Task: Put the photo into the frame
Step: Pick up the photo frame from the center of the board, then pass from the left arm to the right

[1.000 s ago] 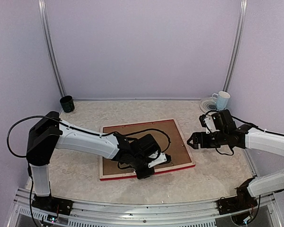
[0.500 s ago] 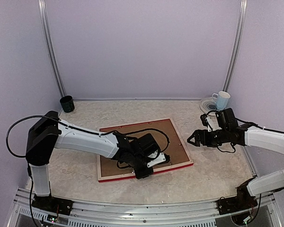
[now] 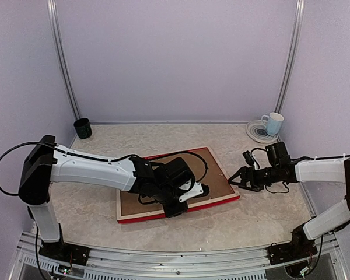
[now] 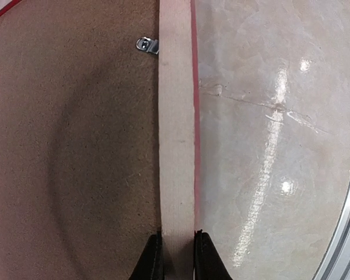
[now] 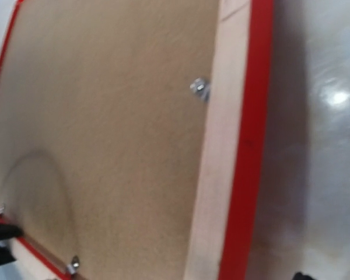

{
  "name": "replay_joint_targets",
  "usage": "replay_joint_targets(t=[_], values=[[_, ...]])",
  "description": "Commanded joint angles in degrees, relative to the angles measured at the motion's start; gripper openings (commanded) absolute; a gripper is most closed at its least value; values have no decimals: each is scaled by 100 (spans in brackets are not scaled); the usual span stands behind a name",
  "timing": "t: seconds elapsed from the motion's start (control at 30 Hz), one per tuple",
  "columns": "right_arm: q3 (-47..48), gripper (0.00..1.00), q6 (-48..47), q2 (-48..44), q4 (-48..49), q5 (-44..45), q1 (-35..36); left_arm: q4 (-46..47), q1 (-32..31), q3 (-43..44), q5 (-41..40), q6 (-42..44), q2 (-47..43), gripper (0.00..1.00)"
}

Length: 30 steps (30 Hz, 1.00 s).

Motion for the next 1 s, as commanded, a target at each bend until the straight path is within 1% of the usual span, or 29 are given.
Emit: replay_joint_targets(t=[0.0,0.2,0.43,0.57,0.67,0.87,0.97], values=[[-195,86,365,183,617,-986,-132,140,-92,165,-254,79,-451,0],[-461,82,971,501,1552,-1731,-182,212,-147,97,-303,71,-528,0],[-795,76,1882,834,2796,-2331,-184,228,-214,40,-313,56,-460,0],[-1094,67,2592,1093,3804,-2604,-184,219,-219,-34,-334,41,-445,0],[-1309,57,3072,1303,4579,-2743,-184,214,-223,-69,-342,17,-445,0],[-1587,39,3605,1567,5553,-2854,-184,245,-228,-121,-355,-8,-463,0],[-1672,30,3817,1591,5871,-2901,-184,264,-228,-158,-405,-10,-453,0]])
